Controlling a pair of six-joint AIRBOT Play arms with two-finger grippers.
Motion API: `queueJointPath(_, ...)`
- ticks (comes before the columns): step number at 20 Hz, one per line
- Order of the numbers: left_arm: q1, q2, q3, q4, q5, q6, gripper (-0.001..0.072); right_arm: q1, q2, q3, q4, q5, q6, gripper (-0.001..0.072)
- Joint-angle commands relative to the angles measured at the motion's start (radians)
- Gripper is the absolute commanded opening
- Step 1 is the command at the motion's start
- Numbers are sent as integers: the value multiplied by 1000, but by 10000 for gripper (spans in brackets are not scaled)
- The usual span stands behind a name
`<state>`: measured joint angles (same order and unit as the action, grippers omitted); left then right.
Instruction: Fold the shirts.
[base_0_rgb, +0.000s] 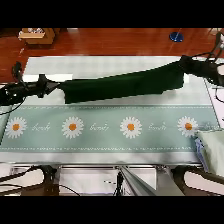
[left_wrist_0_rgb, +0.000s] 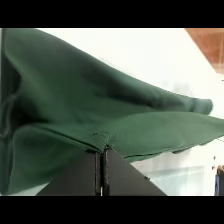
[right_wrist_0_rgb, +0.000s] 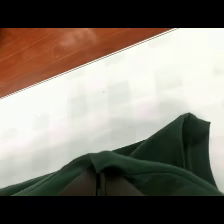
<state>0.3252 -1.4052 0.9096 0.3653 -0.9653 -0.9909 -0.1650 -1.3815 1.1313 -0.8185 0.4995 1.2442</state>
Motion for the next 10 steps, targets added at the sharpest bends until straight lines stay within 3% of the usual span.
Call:
queueJointPath(1, -18, -95, 52, 0, 24, 11, 23, 19, -103, 27, -2, -96, -2, 25)
queueJointPath(5, -21, -146, 90, 0, 23, 11, 38, 19, -180, 27, -1, -93, -2, 28)
queueJointPath(6, -21, -155, 90, 0, 23, 11, 158, 19, -187, 27, -1, -92, -2, 62)
queueJointPath(7, -19, -161, 90, 0, 23, 11, 380, 18, -185, 27, -2, -97, -3, 153)
queueJointPath(8, -13, -160, 91, 0, 23, 11, 553, 16, -174, 27, -5, -98, -7, 257)
queueJointPath(10, 23, -155, 108, 1, -13, 11, 565, -13, -119, 27, -85, -73, -19, 379)
